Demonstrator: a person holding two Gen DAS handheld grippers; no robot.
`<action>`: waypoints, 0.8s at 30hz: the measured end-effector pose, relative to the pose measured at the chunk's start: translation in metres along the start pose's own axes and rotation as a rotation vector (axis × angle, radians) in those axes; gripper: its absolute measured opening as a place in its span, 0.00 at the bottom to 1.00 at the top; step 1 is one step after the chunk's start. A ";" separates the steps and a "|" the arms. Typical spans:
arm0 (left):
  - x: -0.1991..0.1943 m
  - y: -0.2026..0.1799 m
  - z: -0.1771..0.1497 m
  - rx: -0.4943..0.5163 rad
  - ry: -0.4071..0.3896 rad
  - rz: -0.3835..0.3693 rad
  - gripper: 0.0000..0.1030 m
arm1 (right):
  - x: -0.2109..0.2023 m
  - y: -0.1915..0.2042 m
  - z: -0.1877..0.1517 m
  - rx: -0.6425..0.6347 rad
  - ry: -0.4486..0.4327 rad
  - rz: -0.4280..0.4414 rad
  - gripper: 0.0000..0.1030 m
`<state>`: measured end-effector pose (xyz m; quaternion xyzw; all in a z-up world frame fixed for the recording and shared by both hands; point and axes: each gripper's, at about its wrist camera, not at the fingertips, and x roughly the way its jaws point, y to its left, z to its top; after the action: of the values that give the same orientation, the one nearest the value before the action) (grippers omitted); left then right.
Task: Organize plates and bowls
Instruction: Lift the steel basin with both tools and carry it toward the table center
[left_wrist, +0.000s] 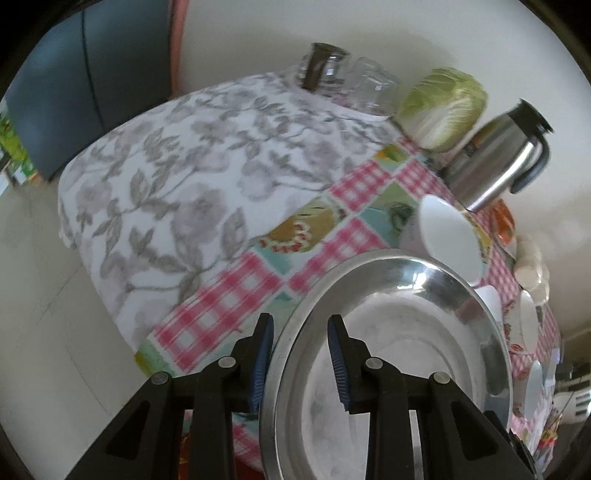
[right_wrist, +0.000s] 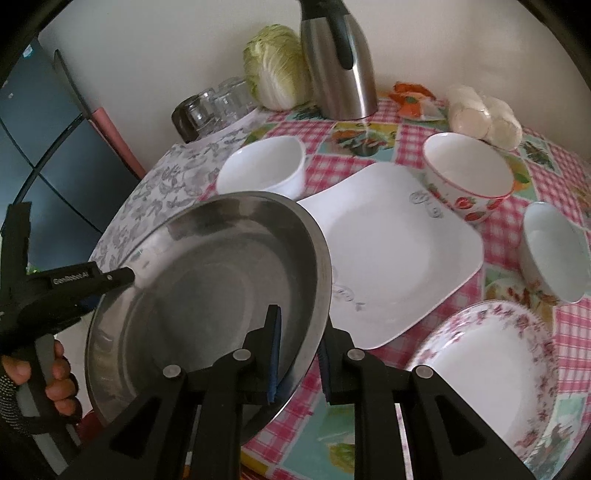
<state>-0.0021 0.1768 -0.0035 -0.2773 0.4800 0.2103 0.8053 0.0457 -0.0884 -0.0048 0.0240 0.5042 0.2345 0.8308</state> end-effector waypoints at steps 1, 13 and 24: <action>-0.001 -0.005 0.000 0.009 0.003 -0.007 0.32 | -0.003 -0.004 0.001 0.011 -0.006 -0.002 0.18; -0.003 -0.079 0.013 0.104 0.032 -0.119 0.32 | -0.029 -0.064 0.013 0.169 -0.080 -0.003 0.22; 0.029 -0.122 -0.003 0.202 0.092 -0.131 0.32 | -0.019 -0.112 0.012 0.275 -0.060 -0.033 0.22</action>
<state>0.0825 0.0850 -0.0005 -0.2350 0.5160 0.0949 0.8182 0.0891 -0.1931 -0.0144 0.1366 0.5068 0.1487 0.8381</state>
